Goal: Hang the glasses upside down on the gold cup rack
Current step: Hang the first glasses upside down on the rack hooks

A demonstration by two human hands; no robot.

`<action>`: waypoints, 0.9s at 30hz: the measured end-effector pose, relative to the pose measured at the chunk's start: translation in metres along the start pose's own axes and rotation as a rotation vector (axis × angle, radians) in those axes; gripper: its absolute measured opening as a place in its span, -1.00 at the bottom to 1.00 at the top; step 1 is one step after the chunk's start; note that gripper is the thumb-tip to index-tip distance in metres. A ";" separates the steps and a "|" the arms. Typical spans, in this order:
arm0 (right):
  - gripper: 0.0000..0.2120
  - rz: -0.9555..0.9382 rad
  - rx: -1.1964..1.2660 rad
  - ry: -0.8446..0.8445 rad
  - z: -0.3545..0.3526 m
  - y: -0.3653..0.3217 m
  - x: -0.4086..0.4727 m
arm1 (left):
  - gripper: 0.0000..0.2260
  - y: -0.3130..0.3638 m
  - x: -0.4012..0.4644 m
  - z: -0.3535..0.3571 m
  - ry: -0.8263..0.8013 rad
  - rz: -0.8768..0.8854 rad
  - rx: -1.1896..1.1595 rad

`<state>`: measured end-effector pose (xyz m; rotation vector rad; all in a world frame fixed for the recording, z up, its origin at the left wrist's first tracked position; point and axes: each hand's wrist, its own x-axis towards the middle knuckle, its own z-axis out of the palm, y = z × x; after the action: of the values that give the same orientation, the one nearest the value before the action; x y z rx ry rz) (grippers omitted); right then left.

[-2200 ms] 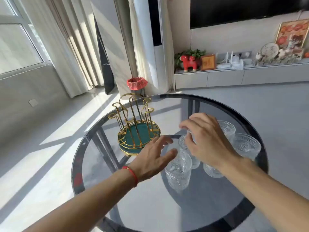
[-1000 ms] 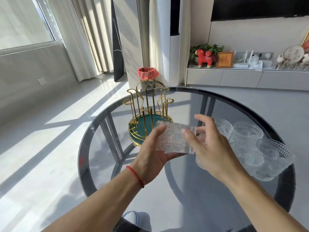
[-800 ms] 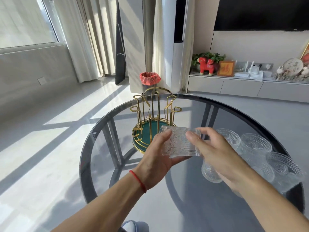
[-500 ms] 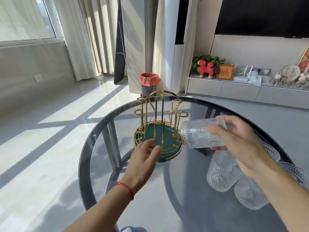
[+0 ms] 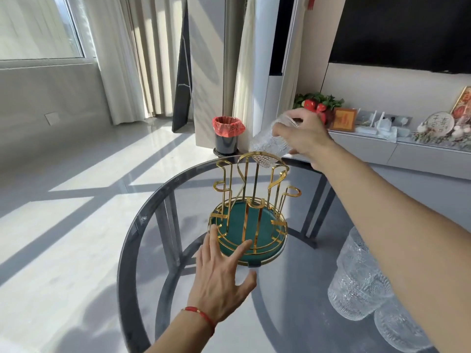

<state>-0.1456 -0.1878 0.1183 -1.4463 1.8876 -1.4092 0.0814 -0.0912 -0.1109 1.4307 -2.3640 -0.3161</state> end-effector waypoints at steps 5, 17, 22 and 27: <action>-0.34 -0.036 -0.333 -0.374 0.021 -0.012 0.029 | -0.41 0.000 0.001 0.004 -0.012 -0.010 0.039; -0.41 0.005 -0.452 -0.852 0.041 0.010 0.049 | -0.39 0.000 0.002 0.004 -0.038 -0.018 0.082; -0.60 0.127 -0.329 -0.801 0.038 0.012 0.046 | -0.41 0.000 0.003 0.003 -0.053 -0.024 0.087; -0.81 0.048 -0.210 -0.464 0.022 0.012 0.026 | -0.49 0.008 0.002 -0.026 -0.013 -0.006 -0.121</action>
<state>-0.1454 -0.2220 0.1050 -1.6395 1.7840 -0.7791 0.0843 -0.0893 -0.0842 1.3844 -2.3088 -0.4634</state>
